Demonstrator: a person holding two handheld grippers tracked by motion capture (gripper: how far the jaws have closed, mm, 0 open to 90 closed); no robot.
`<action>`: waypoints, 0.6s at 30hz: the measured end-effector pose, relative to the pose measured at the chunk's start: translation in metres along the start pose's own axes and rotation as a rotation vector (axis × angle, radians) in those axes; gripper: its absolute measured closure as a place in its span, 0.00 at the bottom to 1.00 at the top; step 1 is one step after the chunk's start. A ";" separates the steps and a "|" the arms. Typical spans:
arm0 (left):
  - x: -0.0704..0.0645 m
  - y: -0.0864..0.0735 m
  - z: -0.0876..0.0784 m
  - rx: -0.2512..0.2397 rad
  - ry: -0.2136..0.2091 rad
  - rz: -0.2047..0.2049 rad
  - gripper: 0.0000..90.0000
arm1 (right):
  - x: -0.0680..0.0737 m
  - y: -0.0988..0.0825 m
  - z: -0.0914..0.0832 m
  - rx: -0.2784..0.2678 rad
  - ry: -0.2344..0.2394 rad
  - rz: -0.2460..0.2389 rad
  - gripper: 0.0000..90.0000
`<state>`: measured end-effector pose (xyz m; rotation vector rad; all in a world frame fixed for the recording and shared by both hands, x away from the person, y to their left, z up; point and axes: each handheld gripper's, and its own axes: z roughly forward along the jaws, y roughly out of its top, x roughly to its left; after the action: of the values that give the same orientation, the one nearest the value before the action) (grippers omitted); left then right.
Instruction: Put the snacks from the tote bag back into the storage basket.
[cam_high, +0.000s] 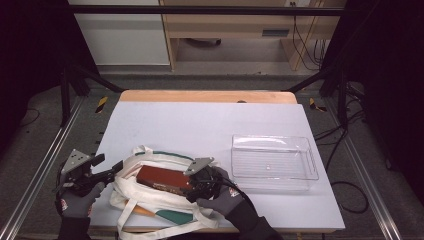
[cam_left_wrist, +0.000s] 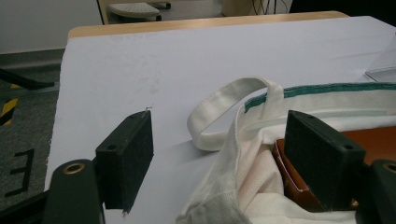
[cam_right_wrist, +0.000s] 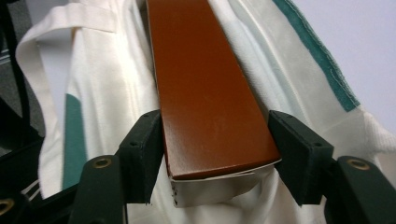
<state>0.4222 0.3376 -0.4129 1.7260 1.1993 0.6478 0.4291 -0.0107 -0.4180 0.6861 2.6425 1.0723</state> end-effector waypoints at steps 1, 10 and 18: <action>0.000 0.000 0.000 0.001 0.000 0.000 0.26 | 0.002 -0.001 -0.001 0.010 0.000 0.002 0.44; 0.000 0.000 0.001 0.001 0.000 -0.002 0.26 | 0.004 -0.014 0.008 0.026 -0.014 0.001 0.42; 0.000 0.000 0.001 0.000 0.000 -0.004 0.26 | 0.000 -0.007 -0.002 -0.057 -0.016 0.018 0.35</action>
<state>0.4231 0.3373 -0.4129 1.7228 1.2029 0.6456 0.4257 -0.0162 -0.4212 0.7056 2.5866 1.1381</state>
